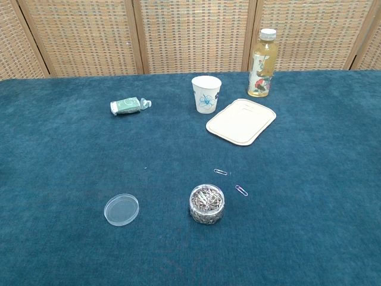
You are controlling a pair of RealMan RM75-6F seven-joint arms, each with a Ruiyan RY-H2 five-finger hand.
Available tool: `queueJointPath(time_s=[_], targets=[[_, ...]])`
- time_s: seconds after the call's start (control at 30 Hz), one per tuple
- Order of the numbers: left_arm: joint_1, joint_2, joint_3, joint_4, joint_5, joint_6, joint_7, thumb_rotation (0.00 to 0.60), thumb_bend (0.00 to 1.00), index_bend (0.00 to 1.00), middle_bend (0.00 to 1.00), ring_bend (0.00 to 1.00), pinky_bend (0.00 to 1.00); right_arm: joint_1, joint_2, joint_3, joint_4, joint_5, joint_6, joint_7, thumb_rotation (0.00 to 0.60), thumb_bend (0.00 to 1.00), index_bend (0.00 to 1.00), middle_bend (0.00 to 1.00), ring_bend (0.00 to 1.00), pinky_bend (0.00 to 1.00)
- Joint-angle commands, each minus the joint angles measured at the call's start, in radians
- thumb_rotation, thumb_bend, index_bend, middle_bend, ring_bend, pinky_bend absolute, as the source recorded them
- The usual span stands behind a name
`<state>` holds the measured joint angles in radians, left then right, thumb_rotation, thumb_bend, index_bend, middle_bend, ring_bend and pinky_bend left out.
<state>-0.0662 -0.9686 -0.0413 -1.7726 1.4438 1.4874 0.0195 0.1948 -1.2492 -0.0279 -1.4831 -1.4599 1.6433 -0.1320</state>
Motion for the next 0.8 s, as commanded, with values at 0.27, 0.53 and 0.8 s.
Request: queueJointPath(time_s=[0.27,0.53,0.8], targets=[[0.004,0.002,-0.004,-0.003,0.000,0.007,-0.002,0.600,0.00,0.00,0.00,0.00,0.00,0.060,-0.006,0.056,-0.072,-0.024,-0.114,0.002,0.600,0.00,0.00,0.00,0.00,0.00],[-0.011,-0.003,-0.013,0.002,-0.024,-0.023,0.007,0.600,0.00,0.00,0.00,0.00,0.00,0.228,-0.008,0.207,-0.353,0.181,-0.379,-0.119,0.600,0.02,0.31,0.00,0.00,0.00],[-0.026,-0.008,-0.022,0.015,-0.054,-0.058,0.009,0.600,0.00,0.00,0.00,0.00,0.00,0.398,-0.198,0.289,-0.320,0.469,-0.480,-0.431,0.600,0.15,0.46,0.00,0.00,0.00]])
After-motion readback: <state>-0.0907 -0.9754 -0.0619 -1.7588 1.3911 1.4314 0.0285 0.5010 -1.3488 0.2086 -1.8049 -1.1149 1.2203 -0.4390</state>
